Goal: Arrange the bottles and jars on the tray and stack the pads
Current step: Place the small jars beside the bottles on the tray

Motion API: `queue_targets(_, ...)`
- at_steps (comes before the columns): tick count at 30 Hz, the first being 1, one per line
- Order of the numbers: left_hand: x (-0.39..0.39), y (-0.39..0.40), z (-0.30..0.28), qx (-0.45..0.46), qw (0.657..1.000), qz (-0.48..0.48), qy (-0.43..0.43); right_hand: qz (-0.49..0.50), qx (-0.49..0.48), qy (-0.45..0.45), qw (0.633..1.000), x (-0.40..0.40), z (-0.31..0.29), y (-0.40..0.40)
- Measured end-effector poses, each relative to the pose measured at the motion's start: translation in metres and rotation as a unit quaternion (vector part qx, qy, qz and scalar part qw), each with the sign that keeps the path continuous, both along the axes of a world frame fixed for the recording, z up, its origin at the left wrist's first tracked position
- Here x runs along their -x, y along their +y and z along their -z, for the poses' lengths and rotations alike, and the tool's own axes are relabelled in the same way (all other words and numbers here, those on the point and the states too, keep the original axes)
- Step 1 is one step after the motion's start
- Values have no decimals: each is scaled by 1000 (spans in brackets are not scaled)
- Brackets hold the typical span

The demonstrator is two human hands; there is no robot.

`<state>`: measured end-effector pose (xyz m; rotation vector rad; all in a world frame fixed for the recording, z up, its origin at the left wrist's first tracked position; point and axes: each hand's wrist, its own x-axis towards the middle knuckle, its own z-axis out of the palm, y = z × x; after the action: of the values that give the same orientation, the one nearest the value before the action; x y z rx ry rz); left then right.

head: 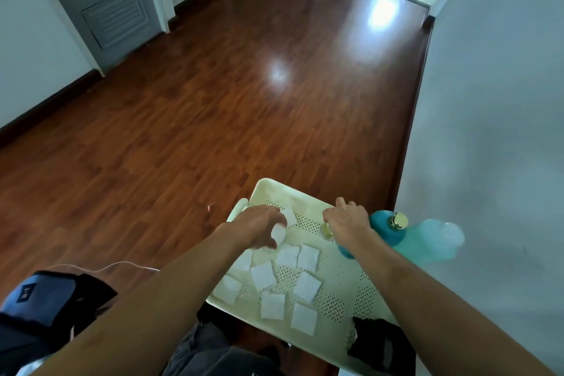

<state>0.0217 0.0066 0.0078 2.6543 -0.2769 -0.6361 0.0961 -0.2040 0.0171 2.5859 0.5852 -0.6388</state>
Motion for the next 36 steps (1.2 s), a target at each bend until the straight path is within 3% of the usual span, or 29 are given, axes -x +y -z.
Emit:
queue_targets(10, 0, -4, 1, -54, 998, 14, -12, -27, -14, -27, 999, 11, 1, -2)
queue_targets(17, -6, -5, -5, -107, 994, 16, -33, -62, -164, -78, 981, 42, -10, -17)
queue_targets(25, -31, -7, -20, -71, 995, -28, -59, -26, -276, -22, 960, 80, -6, -50)
queue_targets(36, -67, -52, -7, -3, 994, -79, -77, 53, -276, 49, 958, 122, 21, -61)
